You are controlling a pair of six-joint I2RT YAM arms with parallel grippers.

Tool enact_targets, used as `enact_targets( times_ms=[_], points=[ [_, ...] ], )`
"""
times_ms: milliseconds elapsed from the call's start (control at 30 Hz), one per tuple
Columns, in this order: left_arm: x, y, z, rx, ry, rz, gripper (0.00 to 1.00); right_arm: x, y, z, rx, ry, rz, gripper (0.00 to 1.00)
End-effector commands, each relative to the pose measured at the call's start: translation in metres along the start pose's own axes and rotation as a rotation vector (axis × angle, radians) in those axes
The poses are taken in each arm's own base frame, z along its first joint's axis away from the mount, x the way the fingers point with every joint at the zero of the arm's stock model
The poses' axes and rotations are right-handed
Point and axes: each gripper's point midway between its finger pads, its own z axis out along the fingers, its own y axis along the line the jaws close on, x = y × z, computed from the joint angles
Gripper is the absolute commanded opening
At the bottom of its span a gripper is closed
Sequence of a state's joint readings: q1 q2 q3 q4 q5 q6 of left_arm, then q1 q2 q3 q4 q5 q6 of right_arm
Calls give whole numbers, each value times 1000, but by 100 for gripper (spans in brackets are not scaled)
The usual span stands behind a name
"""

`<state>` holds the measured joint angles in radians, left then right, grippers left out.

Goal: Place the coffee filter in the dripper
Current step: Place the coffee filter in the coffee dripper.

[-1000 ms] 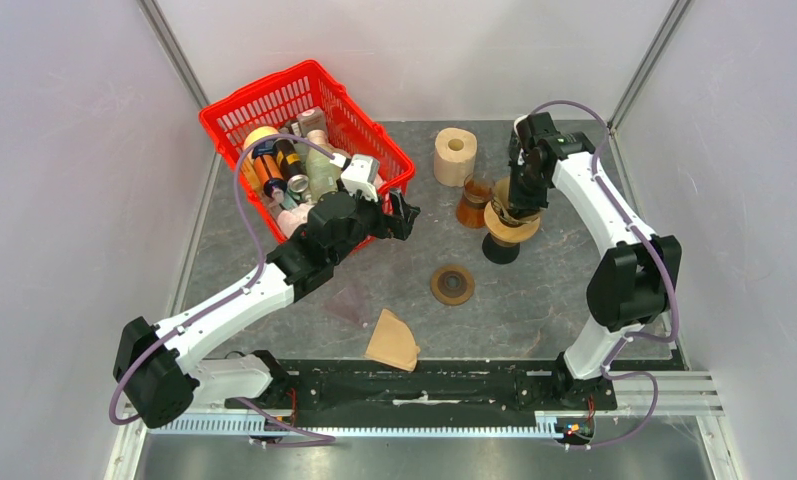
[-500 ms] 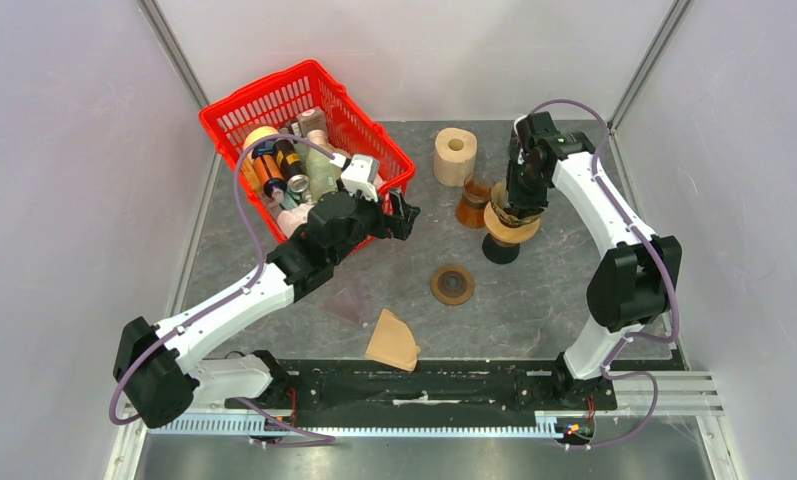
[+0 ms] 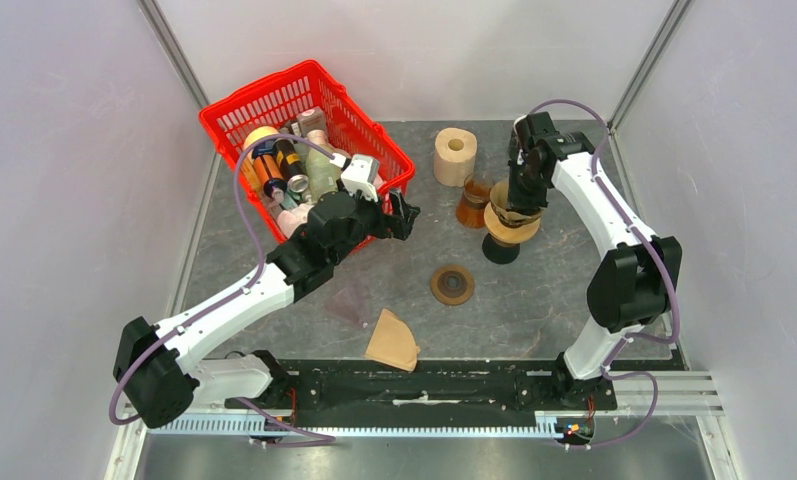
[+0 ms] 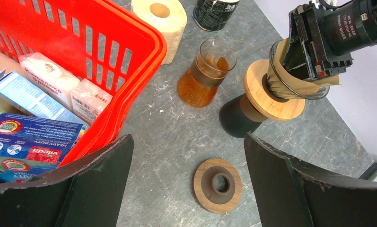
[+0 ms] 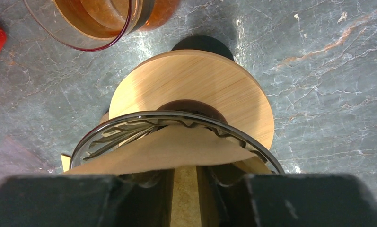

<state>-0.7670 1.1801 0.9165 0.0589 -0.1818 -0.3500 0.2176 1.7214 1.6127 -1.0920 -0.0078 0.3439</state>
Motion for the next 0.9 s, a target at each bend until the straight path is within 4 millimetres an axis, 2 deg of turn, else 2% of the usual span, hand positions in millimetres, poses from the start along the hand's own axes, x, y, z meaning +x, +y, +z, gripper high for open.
enact_targets(
  times_ms=[0, 133, 500, 733, 867],
  points=[
    [-11, 1, 1, -10, -41, -4, 93, 3, 2, -1, 4, 16, -9, 27],
    [-11, 1, 1, -10, -40, -2, 93, 5, 1, 2, 7, 24, -6, 24],
    [-10, 2, 0, -10, -41, -3, 93, 14, -1, 17, 20, 60, 0, 24],
    [-9, 1, 1, -7, -37, -4, 93, 9, 1, 9, 9, 32, 0, 27],
    [-10, 0, 1, -2, -37, -5, 93, 1, 4, -4, -7, -11, -1, 29]
  ],
)
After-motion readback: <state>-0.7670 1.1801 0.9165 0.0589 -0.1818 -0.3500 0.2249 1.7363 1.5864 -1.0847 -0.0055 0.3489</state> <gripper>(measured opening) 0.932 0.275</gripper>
